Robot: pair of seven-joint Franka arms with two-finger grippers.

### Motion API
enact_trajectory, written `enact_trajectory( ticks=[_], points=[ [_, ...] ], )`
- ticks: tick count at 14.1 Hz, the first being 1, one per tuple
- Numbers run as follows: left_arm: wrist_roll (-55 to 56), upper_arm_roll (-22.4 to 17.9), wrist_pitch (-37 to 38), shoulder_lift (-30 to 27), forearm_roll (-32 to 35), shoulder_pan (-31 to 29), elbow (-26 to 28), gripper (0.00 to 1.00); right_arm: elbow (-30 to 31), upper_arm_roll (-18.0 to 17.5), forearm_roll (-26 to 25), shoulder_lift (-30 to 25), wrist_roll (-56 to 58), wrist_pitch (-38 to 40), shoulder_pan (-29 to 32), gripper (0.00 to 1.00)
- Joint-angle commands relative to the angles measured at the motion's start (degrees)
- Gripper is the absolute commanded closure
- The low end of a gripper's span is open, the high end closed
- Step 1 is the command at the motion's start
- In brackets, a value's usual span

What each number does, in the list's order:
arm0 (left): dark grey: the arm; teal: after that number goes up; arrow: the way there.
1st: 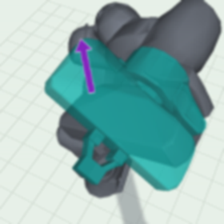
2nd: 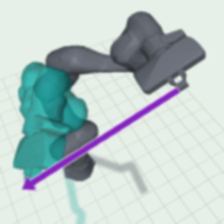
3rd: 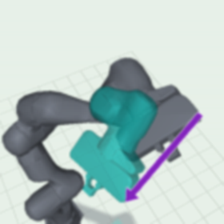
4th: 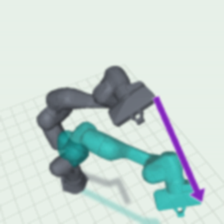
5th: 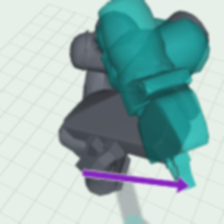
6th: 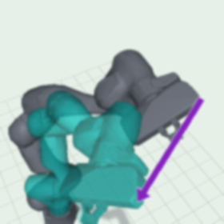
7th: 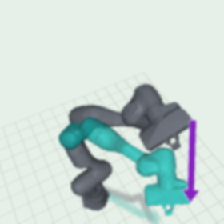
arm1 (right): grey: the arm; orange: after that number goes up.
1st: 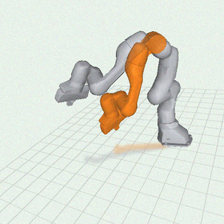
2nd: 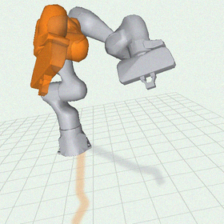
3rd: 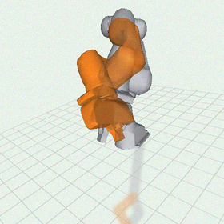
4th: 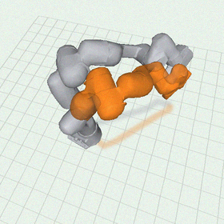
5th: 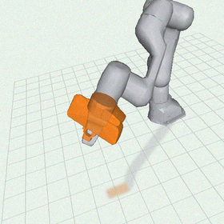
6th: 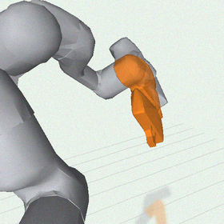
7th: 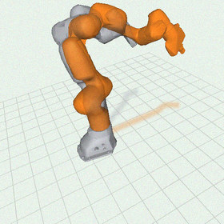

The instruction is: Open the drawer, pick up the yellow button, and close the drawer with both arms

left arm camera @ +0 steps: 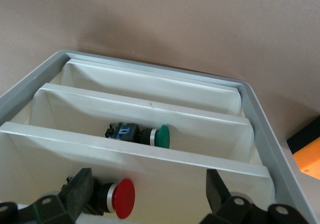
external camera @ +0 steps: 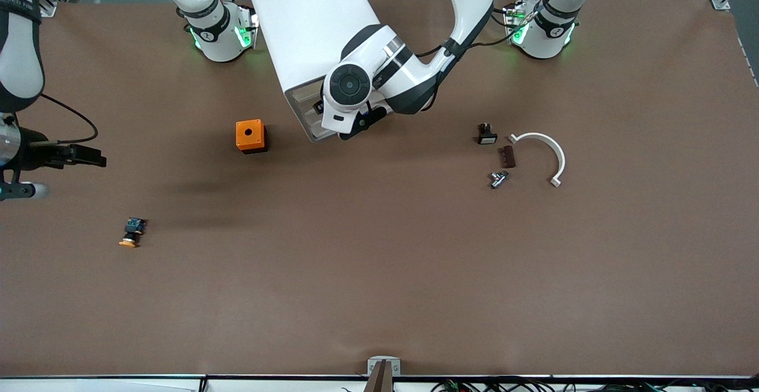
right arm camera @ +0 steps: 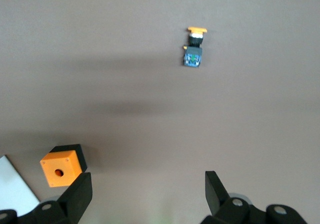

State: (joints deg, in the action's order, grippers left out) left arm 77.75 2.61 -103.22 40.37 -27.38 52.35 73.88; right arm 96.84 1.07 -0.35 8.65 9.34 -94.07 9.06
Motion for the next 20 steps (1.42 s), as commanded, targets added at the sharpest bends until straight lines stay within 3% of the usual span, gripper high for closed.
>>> enact_trajectory(
  ticks=[1,3,11,14,17,20],
  points=[
    [0.83,-0.06,0.13,-1.08,5.30,-0.75,0.30,0.00,0.63,-0.19,0.70,-3.29,-3.27,2.48,-0.80,0.00],
    [1.44,0.03,0.13,-1.26,9.17,-3.03,-0.49,0.00,0.46,-0.28,0.79,-4.34,-3.10,3.01,-1.59,0.00],
    [-15.06,-0.15,1.09,-11.44,10.94,-16.56,-0.41,0.00,-2.44,-0.28,0.97,-4.00,-3.54,3.81,-5.45,0.00],
    [-25.58,-0.15,8.18,-16.01,12.42,-22.97,-0.40,0.00,-4.38,-0.02,0.96,-3.73,-5.91,3.89,-6.69,0.00],
    [-39.29,0.03,16.80,-19.53,19.80,-28.24,0.12,0.00,-5.68,0.07,1.23,-3.64,-5.82,5.56,-6.51,0.00],
    [-46.17,0.03,20.24,-22.25,20.08,-34.40,0.74,0.00,-12.88,0.25,1.14,-3.12,-5.82,8.54,-6.16,0.00]
  ],
)
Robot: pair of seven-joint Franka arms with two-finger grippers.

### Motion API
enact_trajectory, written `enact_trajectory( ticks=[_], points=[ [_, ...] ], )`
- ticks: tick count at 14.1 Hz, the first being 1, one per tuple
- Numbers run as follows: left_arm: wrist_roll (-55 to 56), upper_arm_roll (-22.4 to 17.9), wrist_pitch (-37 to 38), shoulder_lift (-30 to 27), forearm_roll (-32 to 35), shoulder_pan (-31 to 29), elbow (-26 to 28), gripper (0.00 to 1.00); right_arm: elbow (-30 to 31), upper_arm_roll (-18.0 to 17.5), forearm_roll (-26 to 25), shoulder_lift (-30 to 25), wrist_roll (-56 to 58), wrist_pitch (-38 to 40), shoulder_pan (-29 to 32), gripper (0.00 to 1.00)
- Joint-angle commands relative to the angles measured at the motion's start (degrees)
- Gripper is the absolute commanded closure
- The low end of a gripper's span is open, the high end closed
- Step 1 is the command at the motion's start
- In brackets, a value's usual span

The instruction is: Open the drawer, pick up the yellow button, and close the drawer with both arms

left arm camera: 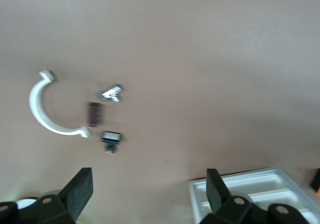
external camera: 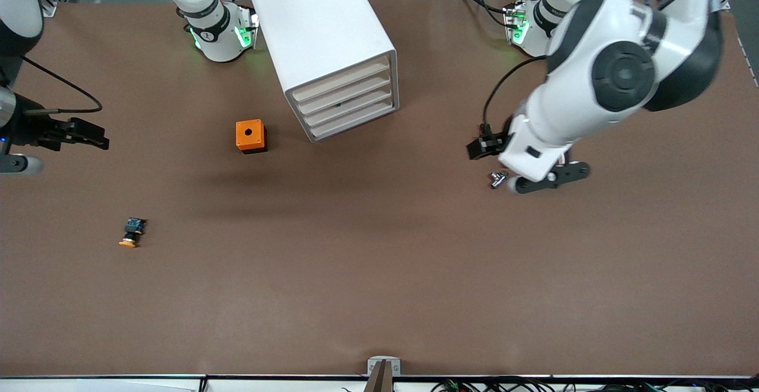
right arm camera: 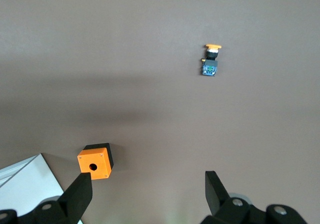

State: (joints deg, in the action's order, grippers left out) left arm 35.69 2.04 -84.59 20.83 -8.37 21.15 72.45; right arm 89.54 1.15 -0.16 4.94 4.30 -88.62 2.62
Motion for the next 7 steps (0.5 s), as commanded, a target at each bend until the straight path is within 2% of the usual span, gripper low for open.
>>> enact_trajectory(
  ticks=[1,4,7],
  points=[
    [-6.75,0.60,2.32,-4.11,1.07,-5.40,3.04,0.00,-7.00,0.25,1.04,0.51,-0.79,3.45,0.45,0.00],
    [-18.51,0.69,1.89,-10.52,1.07,-12.96,10.58,0.00,-8.68,0.25,1.30,0.43,-0.87,4.06,0.80,0.00],
    [-23.55,0.60,-3.54,-15.62,1.86,-16.14,19.01,0.00,-8.69,0.17,2.00,-0.01,-1.49,8.35,0.63,0.00]
  ],
)
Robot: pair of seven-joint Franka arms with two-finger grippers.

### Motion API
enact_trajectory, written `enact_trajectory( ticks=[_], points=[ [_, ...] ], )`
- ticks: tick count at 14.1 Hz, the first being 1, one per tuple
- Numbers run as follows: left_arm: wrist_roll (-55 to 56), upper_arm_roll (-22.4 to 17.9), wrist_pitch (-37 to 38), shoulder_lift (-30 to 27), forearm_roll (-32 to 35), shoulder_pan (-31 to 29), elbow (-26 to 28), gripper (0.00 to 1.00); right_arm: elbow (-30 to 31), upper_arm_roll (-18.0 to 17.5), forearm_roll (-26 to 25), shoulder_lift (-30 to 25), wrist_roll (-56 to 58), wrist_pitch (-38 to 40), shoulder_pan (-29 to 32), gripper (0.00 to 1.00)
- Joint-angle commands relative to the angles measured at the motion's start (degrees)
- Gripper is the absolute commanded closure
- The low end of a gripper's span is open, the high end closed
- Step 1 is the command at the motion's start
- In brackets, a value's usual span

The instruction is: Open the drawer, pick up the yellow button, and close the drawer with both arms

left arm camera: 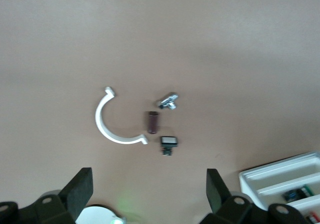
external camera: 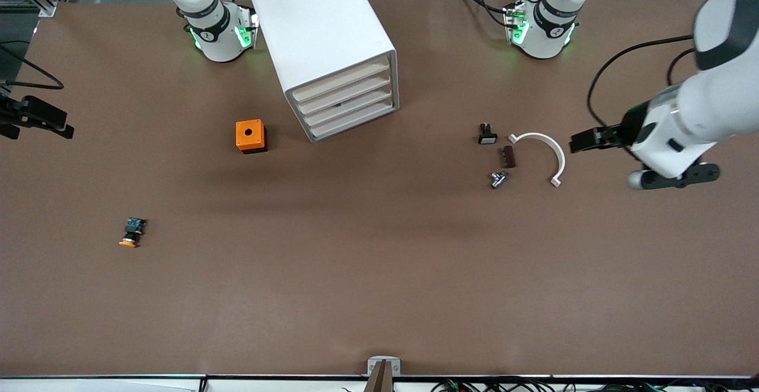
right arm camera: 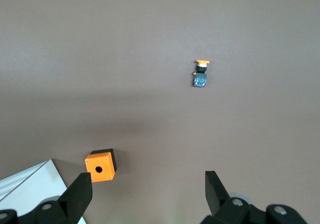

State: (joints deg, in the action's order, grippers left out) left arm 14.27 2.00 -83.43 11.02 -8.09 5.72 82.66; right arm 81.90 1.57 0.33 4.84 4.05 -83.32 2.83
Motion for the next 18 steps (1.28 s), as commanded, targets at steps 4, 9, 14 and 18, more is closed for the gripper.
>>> enact_trajectory(
  ticks=[4,9,14,18],
  points=[
    [-2.40,0.81,-11.57,-10.40,3.79,-1.59,16.91,0.00,-0.78,-0.07,3.26,-1.66,-0.80,6.23,2.00,0.00],
    [-4.33,0.81,-12.71,-11.99,3.79,-2.37,17.10,0.00,0.18,-0.16,3.36,-1.94,-1.06,9.22,3.06,0.00],
    [-10.72,0.81,-14.74,-14.36,3.61,-6.85,16.92,0.00,3.34,-0.51,2.57,-4.74,-4.64,9.32,2.09,0.00],
    [-9.62,1.16,-14.30,-14.89,3.61,-7.13,14.65,0.00,5.90,0.10,2.66,-7.39,-5.98,7.12,0.33,0.00]
  ],
)
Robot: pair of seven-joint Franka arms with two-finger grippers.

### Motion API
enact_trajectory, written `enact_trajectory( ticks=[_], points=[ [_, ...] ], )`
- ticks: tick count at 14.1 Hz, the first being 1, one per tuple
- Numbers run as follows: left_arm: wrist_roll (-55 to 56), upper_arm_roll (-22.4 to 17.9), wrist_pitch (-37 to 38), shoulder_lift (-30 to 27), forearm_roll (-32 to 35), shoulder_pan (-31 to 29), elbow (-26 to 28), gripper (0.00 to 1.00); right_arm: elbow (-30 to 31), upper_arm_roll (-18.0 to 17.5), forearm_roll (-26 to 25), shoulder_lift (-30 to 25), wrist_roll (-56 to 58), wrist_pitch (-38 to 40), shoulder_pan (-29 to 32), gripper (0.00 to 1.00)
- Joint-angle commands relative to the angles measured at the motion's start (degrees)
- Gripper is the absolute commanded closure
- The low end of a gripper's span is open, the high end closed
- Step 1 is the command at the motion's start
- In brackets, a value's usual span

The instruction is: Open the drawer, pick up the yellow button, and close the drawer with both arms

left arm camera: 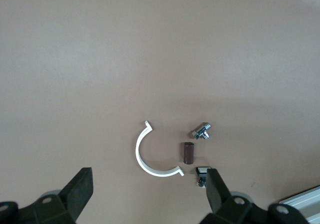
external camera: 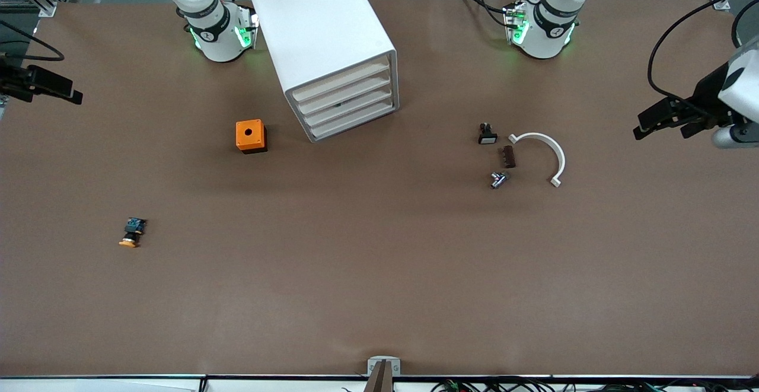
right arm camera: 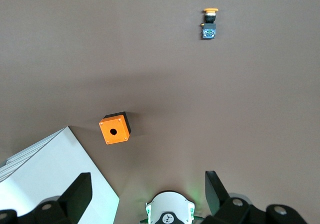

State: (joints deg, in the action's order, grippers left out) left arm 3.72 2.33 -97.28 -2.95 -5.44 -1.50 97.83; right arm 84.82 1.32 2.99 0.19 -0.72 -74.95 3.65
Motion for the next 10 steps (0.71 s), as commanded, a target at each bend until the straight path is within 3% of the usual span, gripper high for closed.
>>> enact_trajectory(
  ticks=[1,6,10],
  points=[
    [1.89,0.84,-0.37,-0.75,0.96,0.19,-1.84,0.00,2.90,1.13,0.00,-2.83,-0.96,-1.33,-0.75,0.00],
    [2.87,3.38,2.70,-0.75,1.22,0.36,-5.01,0.00,2.90,1.49,0.00,-3.62,-0.25,-1.95,-1.71,0.00],
    [3.57,3.48,5.25,-0.74,1.92,0.45,-6.24,0.00,2.90,7.81,-0.62,-4.15,-0.16,-3.18,-7.78,0.00]
  ],
)
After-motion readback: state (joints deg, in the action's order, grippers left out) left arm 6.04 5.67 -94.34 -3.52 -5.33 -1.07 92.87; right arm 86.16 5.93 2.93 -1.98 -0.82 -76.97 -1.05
